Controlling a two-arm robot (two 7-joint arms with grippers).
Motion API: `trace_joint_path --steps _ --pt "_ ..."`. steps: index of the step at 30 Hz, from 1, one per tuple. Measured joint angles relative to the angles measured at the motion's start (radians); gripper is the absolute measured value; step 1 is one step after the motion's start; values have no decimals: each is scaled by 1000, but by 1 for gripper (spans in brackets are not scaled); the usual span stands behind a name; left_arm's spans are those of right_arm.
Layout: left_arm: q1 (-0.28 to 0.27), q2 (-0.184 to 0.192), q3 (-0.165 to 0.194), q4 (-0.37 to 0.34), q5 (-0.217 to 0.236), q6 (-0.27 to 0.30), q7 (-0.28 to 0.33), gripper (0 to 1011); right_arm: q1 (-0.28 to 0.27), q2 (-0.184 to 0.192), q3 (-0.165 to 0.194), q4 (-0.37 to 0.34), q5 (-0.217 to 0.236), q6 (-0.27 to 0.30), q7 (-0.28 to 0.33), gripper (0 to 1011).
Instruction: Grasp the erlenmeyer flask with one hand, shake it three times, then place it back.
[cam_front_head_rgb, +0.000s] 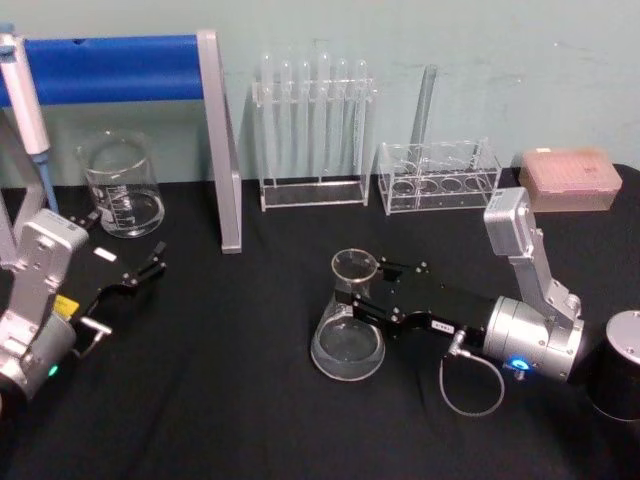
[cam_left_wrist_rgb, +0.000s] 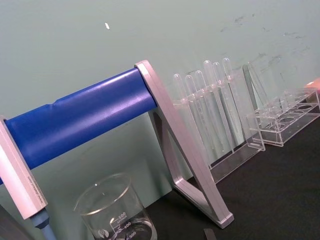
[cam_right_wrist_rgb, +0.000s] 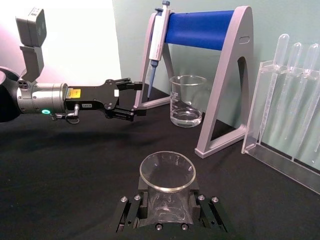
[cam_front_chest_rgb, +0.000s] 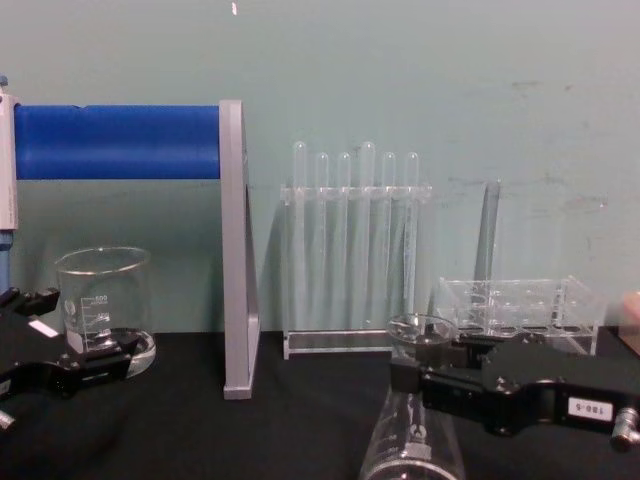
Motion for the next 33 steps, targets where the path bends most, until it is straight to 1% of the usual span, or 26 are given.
trace_joint_path --steps 31,33 --pt "0 0 0 0 0 0 0 1001 -1 0 1 -1 -2 2 -2 448" --pt "0 0 0 0 0 0 0 1001 -1 0 1 -1 -2 2 -2 469"
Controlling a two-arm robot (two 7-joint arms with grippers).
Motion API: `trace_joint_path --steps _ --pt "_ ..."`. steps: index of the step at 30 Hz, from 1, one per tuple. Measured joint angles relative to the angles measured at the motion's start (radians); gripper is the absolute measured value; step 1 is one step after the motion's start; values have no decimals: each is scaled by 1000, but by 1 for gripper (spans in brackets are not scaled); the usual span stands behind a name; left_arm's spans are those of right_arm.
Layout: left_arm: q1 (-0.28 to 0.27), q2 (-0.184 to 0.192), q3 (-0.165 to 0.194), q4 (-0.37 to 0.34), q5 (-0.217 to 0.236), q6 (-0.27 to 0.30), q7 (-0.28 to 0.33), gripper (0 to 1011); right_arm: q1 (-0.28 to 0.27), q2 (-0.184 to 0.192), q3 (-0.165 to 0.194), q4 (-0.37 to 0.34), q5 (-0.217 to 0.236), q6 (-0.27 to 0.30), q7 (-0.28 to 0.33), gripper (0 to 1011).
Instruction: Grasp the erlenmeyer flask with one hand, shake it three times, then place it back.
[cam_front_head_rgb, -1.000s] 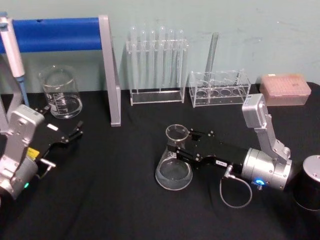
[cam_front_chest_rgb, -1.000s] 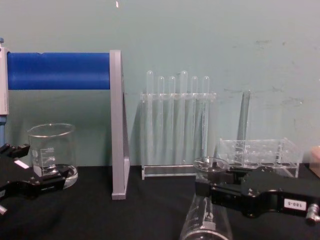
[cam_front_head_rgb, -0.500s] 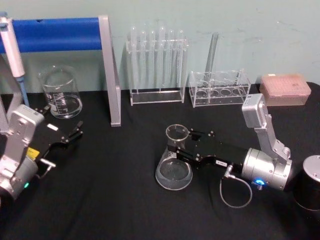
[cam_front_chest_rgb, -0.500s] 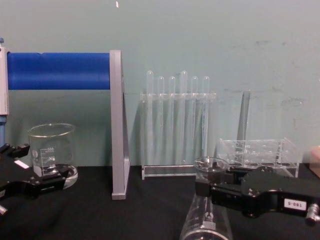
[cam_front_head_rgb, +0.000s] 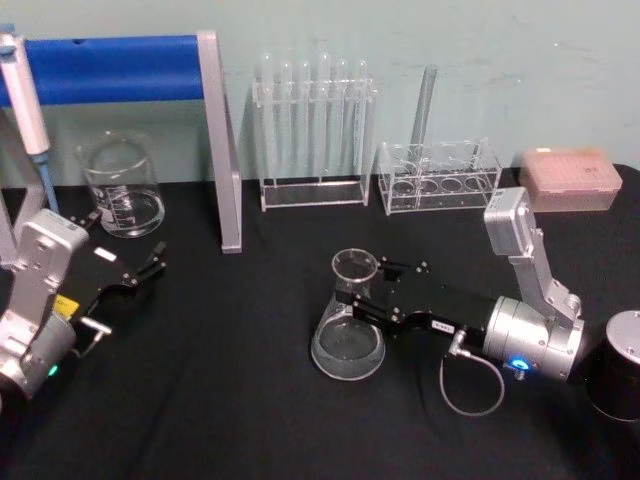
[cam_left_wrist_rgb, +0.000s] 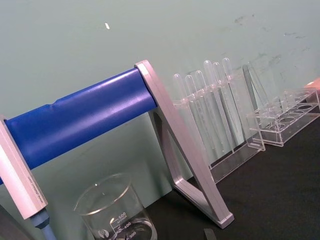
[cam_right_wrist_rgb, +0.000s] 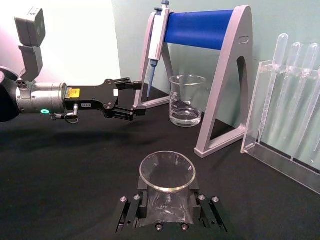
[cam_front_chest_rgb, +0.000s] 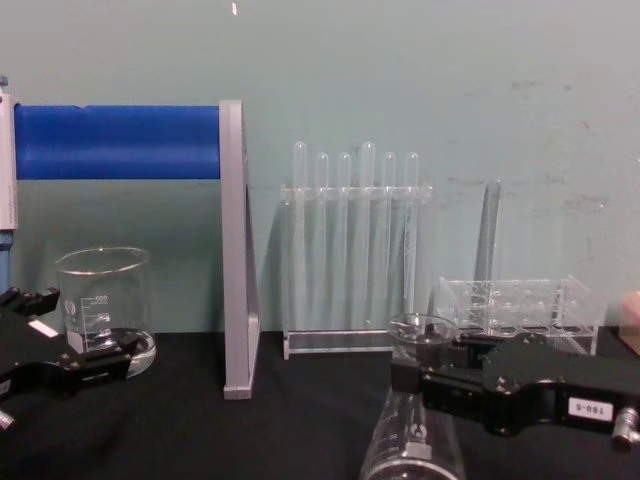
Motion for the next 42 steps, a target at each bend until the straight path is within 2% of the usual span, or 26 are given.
trace_joint_path --steps 2,5,6,9,10,12,16,19,42 --pt "0 0 0 0 0 0 0 1001 0 0 0 0 0 1 0 507" --pt "0 0 0 0 0 0 0 1001 0 0 0 0 -1 1 0 609" --pt "0 0 0 0 0 0 0 1001 0 0 0 0 -1 1 0 670" --pt "0 0 0 0 0 0 0 1001 0 0 0 0 -1 1 0 729" --pt "0 0 0 0 0 0 0 1001 0 0 0 0 -1 1 0 788" --pt "0 0 0 0 0 0 0 1001 0 0 0 0 -1 1 0 823" --pt "0 0 0 0 0 0 0 1001 0 0 0 0 -1 1 0 959" --pt "0 0 0 0 0 0 0 1001 0 0 0 0 -1 1 0 1002" --pt "0 0 0 0 0 0 0 1001 0 2 -1 -3 -1 1 0 1000"
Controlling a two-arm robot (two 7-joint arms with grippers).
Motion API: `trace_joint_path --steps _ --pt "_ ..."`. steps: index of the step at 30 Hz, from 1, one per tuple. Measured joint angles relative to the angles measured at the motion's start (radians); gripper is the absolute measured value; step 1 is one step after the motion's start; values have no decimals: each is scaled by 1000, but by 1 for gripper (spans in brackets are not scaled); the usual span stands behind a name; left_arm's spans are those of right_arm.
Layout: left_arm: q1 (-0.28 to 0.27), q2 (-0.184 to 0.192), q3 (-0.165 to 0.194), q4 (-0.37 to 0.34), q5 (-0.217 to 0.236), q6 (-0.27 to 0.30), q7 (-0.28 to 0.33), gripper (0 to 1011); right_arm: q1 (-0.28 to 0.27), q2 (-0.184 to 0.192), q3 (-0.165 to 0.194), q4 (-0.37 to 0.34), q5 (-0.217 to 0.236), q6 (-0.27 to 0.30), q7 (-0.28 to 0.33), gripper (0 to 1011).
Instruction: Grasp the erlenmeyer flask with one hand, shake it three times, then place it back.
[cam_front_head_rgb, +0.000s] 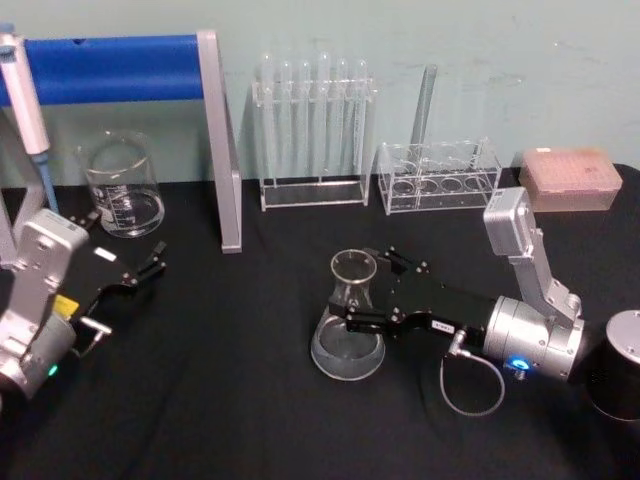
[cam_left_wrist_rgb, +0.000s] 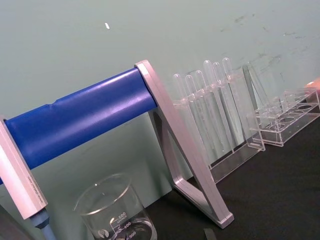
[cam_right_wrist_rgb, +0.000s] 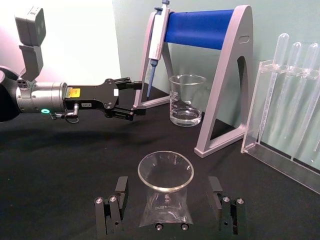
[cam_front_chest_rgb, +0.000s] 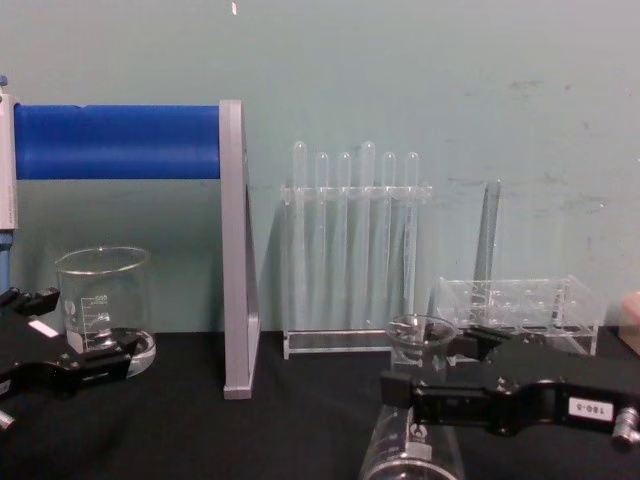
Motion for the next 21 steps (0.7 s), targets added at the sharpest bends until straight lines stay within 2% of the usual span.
trace_joint_path --steps 13,21 --pt "0 0 0 0 0 0 0 1001 -26 27 1 -35 0 6 0 1000" --pt "0 0 0 0 0 0 0 1001 -83 72 28 -90 19 13 -14 1000"
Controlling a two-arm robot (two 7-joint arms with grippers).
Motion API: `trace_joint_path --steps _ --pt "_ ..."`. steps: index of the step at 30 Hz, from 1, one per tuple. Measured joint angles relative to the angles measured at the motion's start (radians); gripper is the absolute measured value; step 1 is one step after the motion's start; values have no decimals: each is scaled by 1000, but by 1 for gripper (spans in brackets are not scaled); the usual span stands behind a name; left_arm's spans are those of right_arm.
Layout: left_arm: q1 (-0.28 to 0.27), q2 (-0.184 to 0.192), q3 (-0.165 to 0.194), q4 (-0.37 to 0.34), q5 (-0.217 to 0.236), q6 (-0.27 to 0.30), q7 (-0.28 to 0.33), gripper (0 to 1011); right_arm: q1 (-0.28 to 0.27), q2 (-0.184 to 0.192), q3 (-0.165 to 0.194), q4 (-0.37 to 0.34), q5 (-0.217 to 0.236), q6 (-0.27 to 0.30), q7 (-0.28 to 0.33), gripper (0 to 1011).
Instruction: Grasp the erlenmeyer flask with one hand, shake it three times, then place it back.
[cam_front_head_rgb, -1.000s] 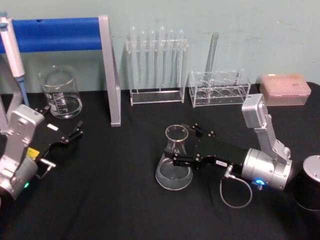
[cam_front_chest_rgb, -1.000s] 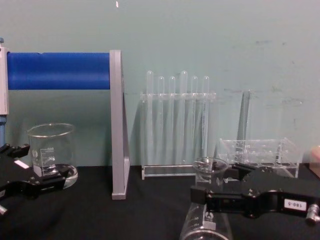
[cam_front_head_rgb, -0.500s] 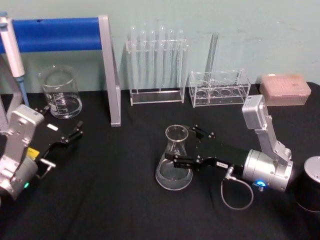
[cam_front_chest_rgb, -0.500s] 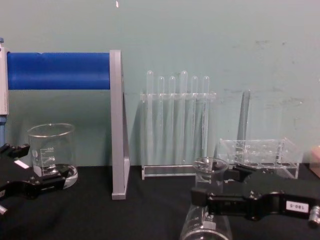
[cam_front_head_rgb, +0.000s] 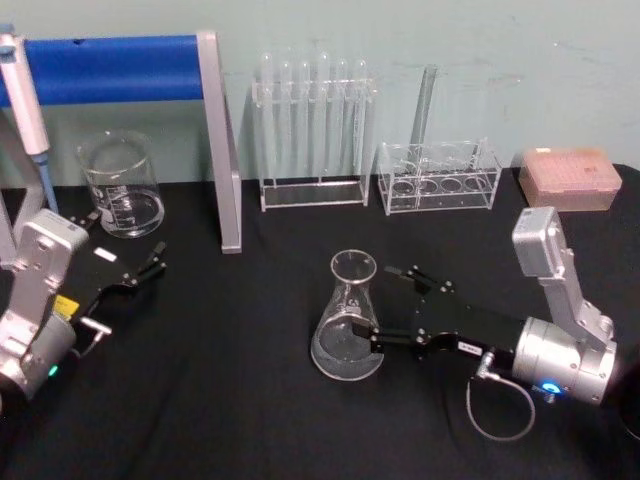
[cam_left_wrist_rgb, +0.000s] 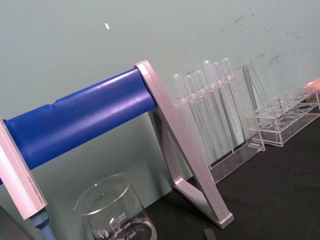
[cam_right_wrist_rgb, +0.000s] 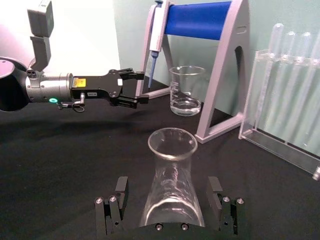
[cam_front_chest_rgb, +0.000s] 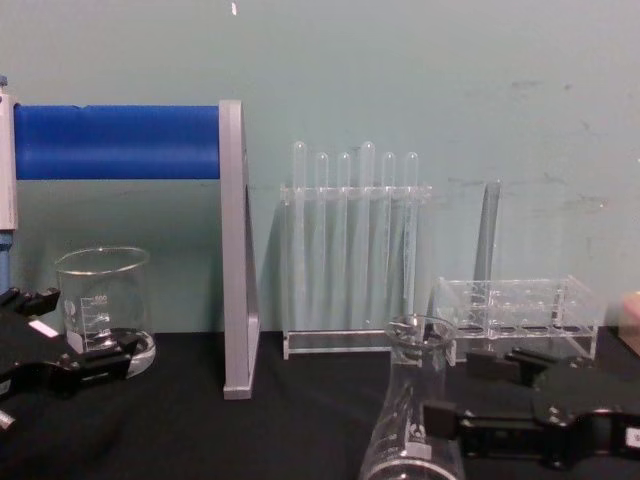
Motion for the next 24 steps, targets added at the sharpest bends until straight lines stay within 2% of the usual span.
trace_joint_path --steps 7,13,18,20,24 --pt "0 0 0 0 0 0 0 1001 -60 34 45 -52 12 4 -52 1000" --pt "0 0 0 0 0 0 0 1001 -99 41 86 -76 14 4 -110 1000" --pt "0 0 0 0 0 0 0 1001 -124 25 125 -85 -1 -8 -180 1000" --pt "0 0 0 0 0 0 0 1001 -130 6 145 -85 -20 -12 -233 1000" --pt "0 0 0 0 0 0 0 1001 -126 -31 162 -72 -61 -11 -315 1000"
